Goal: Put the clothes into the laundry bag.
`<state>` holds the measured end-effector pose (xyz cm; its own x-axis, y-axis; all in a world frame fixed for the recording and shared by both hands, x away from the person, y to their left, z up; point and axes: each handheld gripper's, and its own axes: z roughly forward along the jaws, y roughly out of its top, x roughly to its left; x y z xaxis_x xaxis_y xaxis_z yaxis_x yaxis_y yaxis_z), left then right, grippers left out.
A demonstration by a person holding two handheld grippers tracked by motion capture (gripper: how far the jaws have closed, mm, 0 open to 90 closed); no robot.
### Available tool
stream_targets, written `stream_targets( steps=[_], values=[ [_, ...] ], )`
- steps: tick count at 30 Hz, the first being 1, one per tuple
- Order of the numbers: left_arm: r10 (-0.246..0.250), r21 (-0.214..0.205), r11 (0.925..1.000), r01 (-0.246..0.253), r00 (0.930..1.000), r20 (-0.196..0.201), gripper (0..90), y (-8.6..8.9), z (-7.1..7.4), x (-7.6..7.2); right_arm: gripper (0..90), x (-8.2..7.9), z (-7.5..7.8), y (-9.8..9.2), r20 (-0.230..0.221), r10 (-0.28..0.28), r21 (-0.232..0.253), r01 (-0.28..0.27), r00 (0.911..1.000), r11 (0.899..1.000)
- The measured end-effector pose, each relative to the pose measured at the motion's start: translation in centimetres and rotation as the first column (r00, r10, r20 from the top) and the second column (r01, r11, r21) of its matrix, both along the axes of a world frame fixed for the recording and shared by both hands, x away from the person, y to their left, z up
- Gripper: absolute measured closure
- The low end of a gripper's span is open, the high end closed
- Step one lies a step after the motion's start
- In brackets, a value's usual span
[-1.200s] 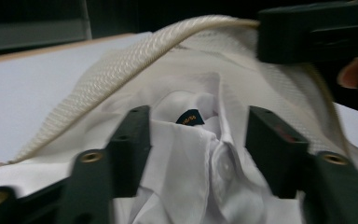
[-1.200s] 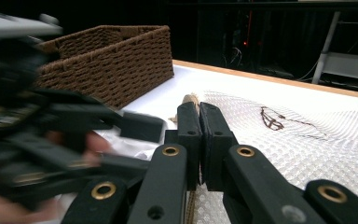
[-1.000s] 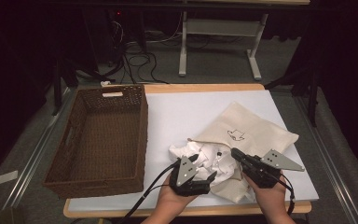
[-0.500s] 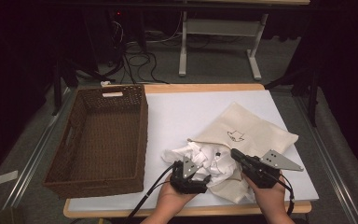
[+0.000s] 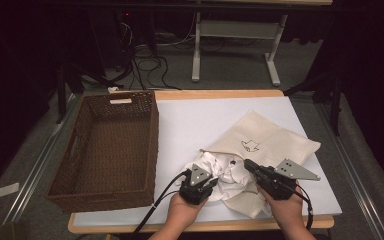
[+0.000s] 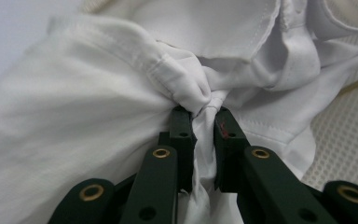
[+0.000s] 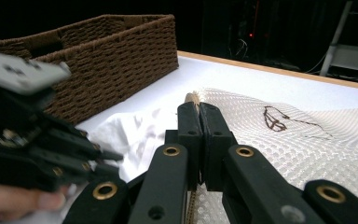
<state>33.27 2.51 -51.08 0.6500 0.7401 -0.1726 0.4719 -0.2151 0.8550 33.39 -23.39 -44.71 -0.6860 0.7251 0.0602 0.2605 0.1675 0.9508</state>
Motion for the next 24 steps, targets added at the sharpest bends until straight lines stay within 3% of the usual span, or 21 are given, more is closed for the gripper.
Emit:
stream_targets(
  steps=[3, 7, 12, 15, 19, 24],
  values=[
    [0.015, -0.031, 0.9994, -0.014, 0.9991, 0.041, 81.7, 0.8, 1.0, -0.5, 89.6, 0.2, 0.1, 0.4, -0.001, 0.010, -0.001, -0.010, 0.9999, 1.000],
    [0.023, -0.063, 0.9978, -0.020, 0.9982, 0.056, 81.7, 1.0, 2.2, -1.2, 89.8, 0.3, 0.3, 0.9, -0.006, 0.030, 0.016, -0.030, 0.9995, 0.999],
    [0.016, -0.074, 0.9972, -0.006, 0.9903, 0.138, 81.9, 0.7, 4.0, -2.4, 89.8, 0.1, 0.7, 1.3, 0.013, 0.050, 0.024, -0.051, 0.9986, 0.998],
    [0.010, -0.097, 0.9952, 0.003, 0.9916, 0.129, 82.0, 0.3, 4.1, -2.3, 89.8, 0.1, 0.8, 1.2, 0.014, 0.043, 0.019, -0.043, 0.9990, 0.999],
    [-0.009, -0.086, 0.9961, 0.019, 0.9922, 0.124, 81.9, -1.0, 3.7, -1.7, 89.8, 0.0, 0.8, 0.5, 0.011, 0.028, 0.029, -0.028, 0.9996, 0.999],
    [-0.043, -0.062, 0.9967, 0.052, 0.9888, 0.143, 81.9, -4.0, 3.3, -1.1, 89.7, -0.1, 0.7, -0.1, 0.008, 0.023, 0.028, -0.023, 0.9997, 0.999]
  ],
)
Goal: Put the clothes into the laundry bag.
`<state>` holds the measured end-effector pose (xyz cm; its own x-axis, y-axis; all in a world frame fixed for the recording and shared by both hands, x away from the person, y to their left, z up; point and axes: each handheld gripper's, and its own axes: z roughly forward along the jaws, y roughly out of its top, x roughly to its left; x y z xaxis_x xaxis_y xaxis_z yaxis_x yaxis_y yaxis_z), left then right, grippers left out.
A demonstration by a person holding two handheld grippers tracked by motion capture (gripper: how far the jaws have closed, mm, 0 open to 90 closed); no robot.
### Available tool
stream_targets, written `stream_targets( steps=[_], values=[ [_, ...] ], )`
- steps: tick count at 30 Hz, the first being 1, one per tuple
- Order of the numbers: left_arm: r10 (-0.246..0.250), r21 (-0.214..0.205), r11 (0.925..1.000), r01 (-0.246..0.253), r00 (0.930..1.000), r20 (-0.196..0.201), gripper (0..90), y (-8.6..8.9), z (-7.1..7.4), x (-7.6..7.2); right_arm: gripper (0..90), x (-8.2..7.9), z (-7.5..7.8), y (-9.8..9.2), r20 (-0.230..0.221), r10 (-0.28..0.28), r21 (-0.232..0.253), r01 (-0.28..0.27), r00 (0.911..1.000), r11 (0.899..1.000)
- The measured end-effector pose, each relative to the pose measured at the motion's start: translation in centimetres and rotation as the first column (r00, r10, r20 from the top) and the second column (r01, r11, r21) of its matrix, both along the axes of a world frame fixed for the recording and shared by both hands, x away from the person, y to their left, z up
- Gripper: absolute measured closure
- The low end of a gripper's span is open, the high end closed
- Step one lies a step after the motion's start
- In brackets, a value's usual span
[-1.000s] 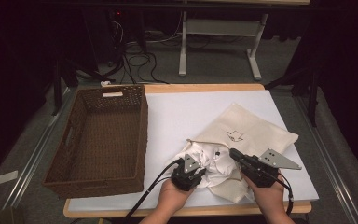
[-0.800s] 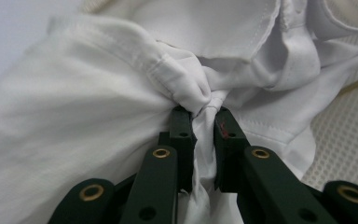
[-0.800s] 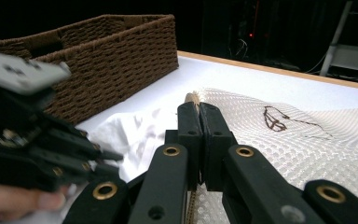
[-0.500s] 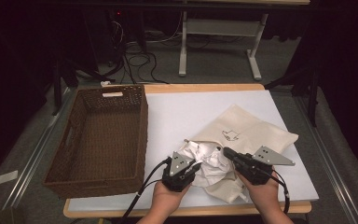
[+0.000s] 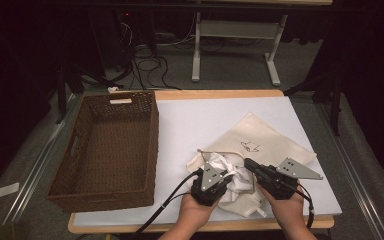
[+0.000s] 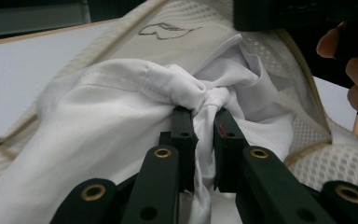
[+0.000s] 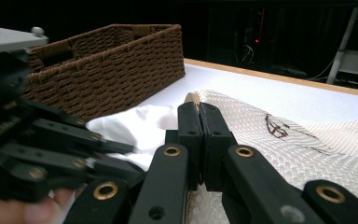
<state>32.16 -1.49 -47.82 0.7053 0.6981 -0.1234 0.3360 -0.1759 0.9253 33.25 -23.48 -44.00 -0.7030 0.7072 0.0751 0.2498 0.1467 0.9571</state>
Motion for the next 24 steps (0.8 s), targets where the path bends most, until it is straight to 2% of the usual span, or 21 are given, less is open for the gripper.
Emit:
stream_targets(
  steps=[6, 9, 14, 15, 17, 19, 20, 24],
  values=[
    [0.013, 0.002, 0.9999, -0.013, 0.9998, 0.017, 81.7, -2.2, 0.0, 1.8, 89.7, -0.3, 0.2, -0.2, 0.005, 0.003, 0.007, -0.003, 1.0000, 1.000],
    [0.010, 0.018, 0.9998, -0.011, 0.9993, 0.036, 81.6, -3.1, -0.6, 3.0, 89.7, -0.4, 0.2, -0.5, 0.010, 0.001, 0.009, -0.001, 1.0000, 1.000],
    [0.029, 0.041, 0.9987, -0.029, 0.9996, 0.007, 81.0, -3.8, -2.3, 4.6, 89.7, -0.3, 0.0, -0.4, 0.002, 0.002, 0.007, -0.002, 1.0000, 1.000],
    [0.029, 0.035, 0.9990, -0.029, 0.9996, 0.000, 80.1, -3.7, -2.4, 4.6, 89.8, -0.3, 0.0, -0.3, -0.001, 0.004, 0.005, -0.004, 1.0000, 1.000],
    [0.023, 0.027, 0.9994, -0.023, 0.9997, -0.011, 73.8, -3.6, -2.5, 4.4, 89.7, -0.3, -0.1, -0.4, -0.001, 0.007, 0.001, -0.007, 1.0000, 1.000],
    [0.006, 0.039, 0.9992, -0.006, 1.0000, 0.005, 65.6, -3.3, -2.2, 3.8, 89.7, -0.3, -0.1, -0.4, -0.005, 0.004, 0.002, -0.004, 1.0000, 1.000],
    [-0.002, 0.034, 0.9994, 0.002, 0.9998, 0.018, 59.9, -3.0, -2.1, 3.4, 89.7, -0.3, -0.1, -0.5, -0.003, 0.008, 0.001, -0.008, 1.0000, 1.000],
    [-0.003, -0.006, 1.0000, 0.003, 0.9997, 0.024, 42.0, -2.0, -1.5, 2.0, 89.7, -0.3, -0.2, -0.5, -0.007, 0.006, -0.004, -0.006, 1.0000, 1.000]
  ],
)
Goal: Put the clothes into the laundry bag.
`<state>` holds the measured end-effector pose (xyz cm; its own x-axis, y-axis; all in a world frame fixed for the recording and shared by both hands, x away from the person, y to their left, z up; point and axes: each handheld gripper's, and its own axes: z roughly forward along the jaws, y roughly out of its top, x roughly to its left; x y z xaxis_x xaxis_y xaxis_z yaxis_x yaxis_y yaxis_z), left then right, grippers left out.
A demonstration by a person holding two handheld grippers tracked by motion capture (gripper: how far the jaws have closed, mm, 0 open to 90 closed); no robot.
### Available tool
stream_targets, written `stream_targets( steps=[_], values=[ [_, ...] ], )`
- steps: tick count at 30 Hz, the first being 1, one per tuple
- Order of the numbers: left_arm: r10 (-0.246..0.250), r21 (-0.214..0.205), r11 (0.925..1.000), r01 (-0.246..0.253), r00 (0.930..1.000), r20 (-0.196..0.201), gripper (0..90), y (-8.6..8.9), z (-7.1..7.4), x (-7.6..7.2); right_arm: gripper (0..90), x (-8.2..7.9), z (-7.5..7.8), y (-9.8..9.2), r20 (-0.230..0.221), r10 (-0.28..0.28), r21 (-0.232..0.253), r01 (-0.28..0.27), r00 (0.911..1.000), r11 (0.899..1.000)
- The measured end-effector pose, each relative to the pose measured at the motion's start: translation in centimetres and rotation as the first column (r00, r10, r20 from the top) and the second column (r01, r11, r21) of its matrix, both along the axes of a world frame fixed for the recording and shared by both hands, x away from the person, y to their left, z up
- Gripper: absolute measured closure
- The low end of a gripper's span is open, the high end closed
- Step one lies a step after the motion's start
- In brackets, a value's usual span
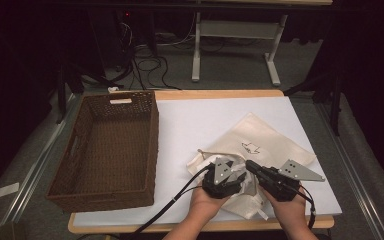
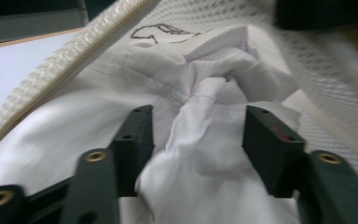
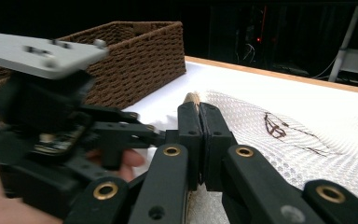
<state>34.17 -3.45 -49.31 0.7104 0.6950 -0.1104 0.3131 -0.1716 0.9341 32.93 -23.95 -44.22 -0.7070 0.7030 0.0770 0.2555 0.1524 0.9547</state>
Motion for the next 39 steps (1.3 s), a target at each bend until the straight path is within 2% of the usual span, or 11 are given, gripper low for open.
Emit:
stream_targets(
  steps=[5, 6, 10, 12, 14, 17, 20, 25, 27, 31, 39],
  values=[
    [-0.012, 0.000, 0.9999, 0.012, 0.9996, 0.026, 36.4, 2.0, 0.9, -1.8, 89.7, -0.1, 0.1, 0.0, 0.006, -0.006, -0.001, 0.006, 1.0000, 1.000],
    [-0.005, 0.001, 1.0000, 0.005, 0.9988, 0.049, 36.3, 3.1, 1.2, -2.5, 89.7, -0.1, 0.1, 0.0, 0.005, -0.007, 0.000, 0.007, 1.0000, 1.000],
    [0.048, 0.027, 0.9984, -0.051, 0.9957, 0.078, 34.9, 5.8, 0.9, -3.4, 89.7, -0.2, 0.0, -0.1, 0.005, -0.004, -0.001, 0.004, 1.0000, 1.000],
    [0.086, 0.032, 0.9956, -0.089, 0.9940, 0.067, 31.2, 6.8, 0.2, -3.4, 89.7, -0.1, 0.0, -0.1, 0.003, -0.002, -0.002, 0.002, 1.0000, 1.000],
    [0.115, 0.016, 0.9932, -0.116, 0.9930, 0.024, 28.7, 7.7, -0.7, -3.0, 89.7, -0.1, 0.0, 0.0, 0.004, -0.004, -0.005, 0.004, 1.0000, 1.000],
    [0.138, 0.061, 0.9887, -0.137, 0.9903, -0.014, 25.4, 7.9, -1.5, -2.0, 89.6, -0.1, 0.0, 0.1, 0.006, -0.002, -0.006, 0.002, 1.0000, 1.000],
    [0.161, 0.067, 0.9851, -0.158, 0.9866, -0.029, 34.7, 8.0, -2.0, -1.2, 89.6, -0.2, -0.1, 0.0, -0.004, -0.008, -0.005, 0.008, 1.0000, 1.000],
    [0.139, 0.119, 0.9850, -0.125, 0.9834, -0.117, 54.1, 7.6, -2.7, 0.0, 89.6, -0.2, -0.1, 0.0, -0.004, -0.005, -0.004, 0.005, 1.0000, 1.000],
    [0.129, 0.132, 0.9848, -0.113, 0.9838, -0.124, 61.0, 7.1, -2.8, 0.2, 89.6, -0.2, -0.1, 0.0, 0.000, -0.005, -0.008, 0.005, 1.0000, 1.000],
    [0.117, 0.159, 0.9826, -0.096, 0.9846, -0.129, 82.7, 5.9, -2.6, 0.6, 89.6, -0.2, -0.1, 0.0, -0.001, -0.006, -0.003, 0.006, 1.0000, 1.000],
    [0.096, 0.139, 0.9868, -0.082, 0.9911, -0.093, 85.6, 2.6, -1.5, 1.7, 89.6, -0.2, -0.1, -0.1, 0.001, -0.005, -0.004, 0.005, 1.0000, 1.000]
  ],
)
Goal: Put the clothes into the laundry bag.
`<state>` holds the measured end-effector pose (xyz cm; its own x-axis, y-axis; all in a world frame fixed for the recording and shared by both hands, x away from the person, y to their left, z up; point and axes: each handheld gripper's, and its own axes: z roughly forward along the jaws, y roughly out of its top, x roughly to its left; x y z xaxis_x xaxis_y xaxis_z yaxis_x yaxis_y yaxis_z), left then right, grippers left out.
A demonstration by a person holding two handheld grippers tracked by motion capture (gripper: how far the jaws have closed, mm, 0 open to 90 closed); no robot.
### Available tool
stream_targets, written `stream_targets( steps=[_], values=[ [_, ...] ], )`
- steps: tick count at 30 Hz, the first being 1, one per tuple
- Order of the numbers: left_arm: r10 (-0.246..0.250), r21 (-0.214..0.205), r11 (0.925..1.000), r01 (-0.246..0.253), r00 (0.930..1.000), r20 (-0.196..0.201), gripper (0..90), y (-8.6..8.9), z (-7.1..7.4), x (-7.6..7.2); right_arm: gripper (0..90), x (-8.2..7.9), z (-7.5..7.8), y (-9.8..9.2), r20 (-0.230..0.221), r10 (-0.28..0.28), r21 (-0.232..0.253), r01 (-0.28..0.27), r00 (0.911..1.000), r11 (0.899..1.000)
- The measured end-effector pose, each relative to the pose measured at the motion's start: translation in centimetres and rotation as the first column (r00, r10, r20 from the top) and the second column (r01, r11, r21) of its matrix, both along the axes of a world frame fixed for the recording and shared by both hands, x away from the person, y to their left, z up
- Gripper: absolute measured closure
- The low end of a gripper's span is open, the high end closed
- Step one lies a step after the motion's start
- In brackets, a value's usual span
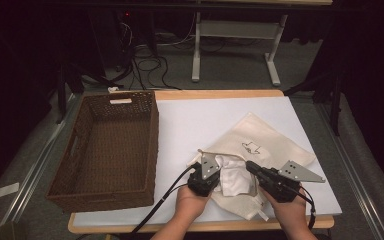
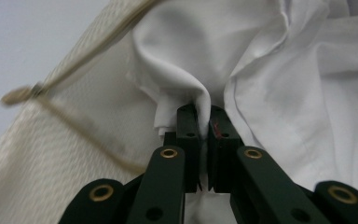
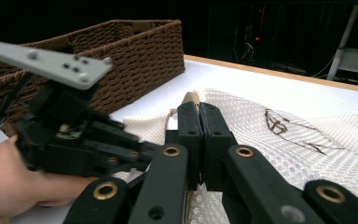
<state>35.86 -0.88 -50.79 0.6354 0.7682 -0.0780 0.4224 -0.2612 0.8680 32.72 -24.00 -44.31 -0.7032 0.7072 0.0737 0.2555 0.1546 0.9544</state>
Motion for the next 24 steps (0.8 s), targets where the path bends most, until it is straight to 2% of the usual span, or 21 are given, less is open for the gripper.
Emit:
stream_targets(
  steps=[6, 9, 13, 16, 18, 21, 24],
  values=[
    [0.009, -0.019, 0.9998, -0.009, 0.9998, 0.016, 85.9, -2.7, 0.7, 2.2, 89.7, 0.0, 0.0, -0.3, 0.005, -0.002, 0.009, 0.002, 1.0000, 1.000],
    [0.026, -0.010, 0.9996, -0.026, 0.9996, 0.012, 85.2, -3.0, 0.3, 2.8, 89.6, 0.0, 0.0, -0.5, 0.003, -0.002, 0.014, 0.002, 1.0000, 1.000],
    [0.030, -0.013, 0.9995, -0.029, 0.9991, 0.028, 78.9, -1.8, 0.3, 2.2, 89.6, -0.1, 0.0, -0.6, 0.002, 0.000, 0.012, 0.000, 1.0000, 1.000],
    [0.039, -0.038, 0.9986, -0.037, 0.9976, 0.058, 72.8, -0.3, 0.4, 1.3, 89.6, -0.1, 0.0, -0.5, 0.001, -0.003, 0.008, 0.003, 1.0000, 1.000],
    [0.043, -0.059, 0.9975, -0.039, 0.9958, 0.080, 71.9, 0.6, 0.5, 0.5, 89.6, -0.1, 0.0, -0.4, 0.000, 0.001, 0.007, -0.001, 1.0000, 1.000],
    [0.039, -0.090, 0.9955, -0.032, 0.9956, 0.085, 67.3, 1.9, 0.5, -0.4, 89.6, -0.2, 0.0, -0.3, -0.001, 0.000, 0.006, 0.000, 1.0000, 1.000],
    [0.015, -0.109, 0.9940, -0.004, 0.9952, 0.097, 60.8, 2.7, 0.4, -1.1, 89.6, -0.2, 0.0, -0.3, 0.004, -0.003, -0.002, 0.003, 1.0000, 1.000]
  ],
)
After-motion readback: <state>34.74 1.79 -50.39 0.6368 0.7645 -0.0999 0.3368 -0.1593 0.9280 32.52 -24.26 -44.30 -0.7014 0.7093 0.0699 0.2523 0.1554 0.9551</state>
